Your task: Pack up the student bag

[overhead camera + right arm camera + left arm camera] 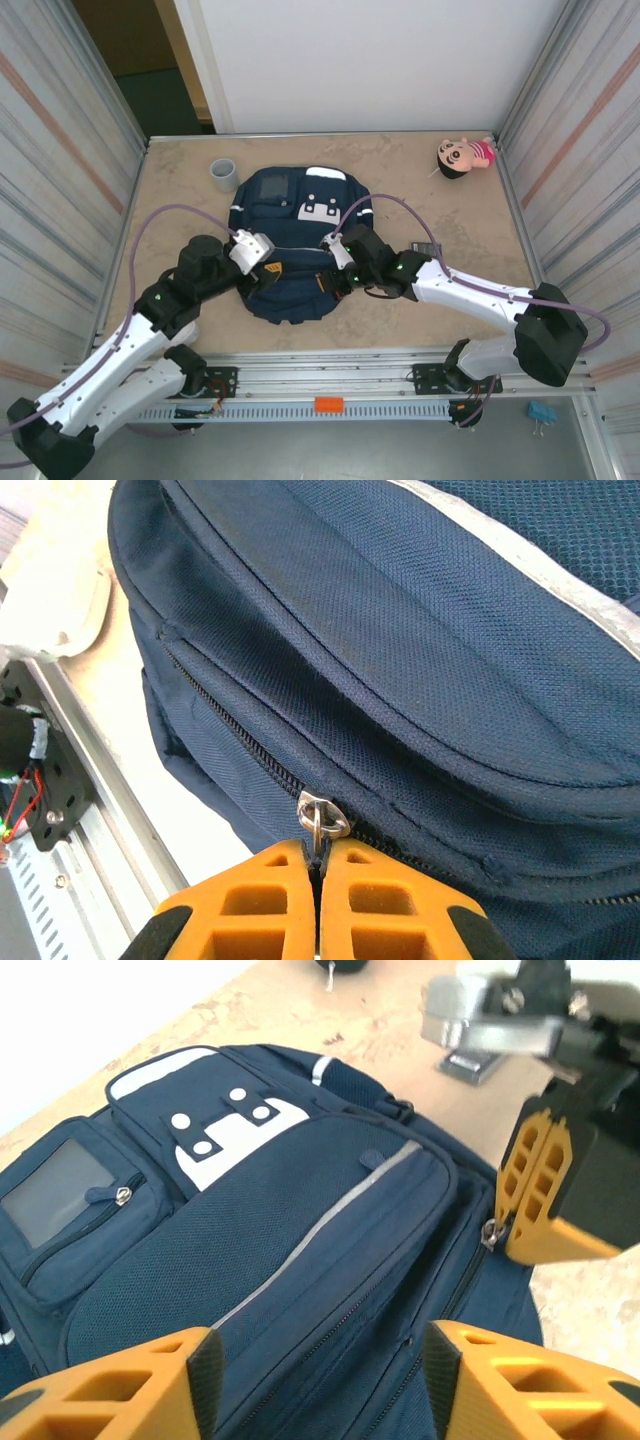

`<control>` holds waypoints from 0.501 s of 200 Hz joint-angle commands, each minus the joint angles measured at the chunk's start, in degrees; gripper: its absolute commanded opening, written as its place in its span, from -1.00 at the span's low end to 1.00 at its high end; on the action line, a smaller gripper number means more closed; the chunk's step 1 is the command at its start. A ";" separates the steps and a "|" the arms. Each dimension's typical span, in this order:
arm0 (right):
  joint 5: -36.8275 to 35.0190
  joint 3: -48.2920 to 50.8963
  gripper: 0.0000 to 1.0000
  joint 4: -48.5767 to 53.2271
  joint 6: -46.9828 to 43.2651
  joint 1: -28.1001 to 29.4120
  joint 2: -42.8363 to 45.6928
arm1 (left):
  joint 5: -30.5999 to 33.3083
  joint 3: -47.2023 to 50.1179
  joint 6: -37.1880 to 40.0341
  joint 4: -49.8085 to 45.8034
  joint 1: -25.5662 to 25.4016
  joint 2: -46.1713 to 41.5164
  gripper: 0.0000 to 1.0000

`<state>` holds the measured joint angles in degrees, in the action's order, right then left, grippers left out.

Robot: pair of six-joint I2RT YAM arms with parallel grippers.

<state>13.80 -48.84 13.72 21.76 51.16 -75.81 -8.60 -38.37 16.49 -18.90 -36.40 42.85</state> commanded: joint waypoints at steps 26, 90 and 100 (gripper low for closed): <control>2.19 -0.15 -1.00 -2.47 -1.02 -0.88 1.35 | -4.85 3.52 19.81 8.81 -1.32 6.19 0.06; 2.53 -0.14 -1.00 -2.55 -0.84 -1.05 1.79 | -7.34 -0.51 29.37 14.58 -2.10 22.36 -0.06; 2.32 0.09 -1.00 -2.39 -0.76 -1.17 2.16 | -7.35 -1.49 29.30 13.45 -2.29 23.40 -0.19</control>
<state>15.03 -48.84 13.50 21.78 50.52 -75.81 -13.39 -36.69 40.71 -8.34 -37.93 60.75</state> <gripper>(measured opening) 0.071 0.470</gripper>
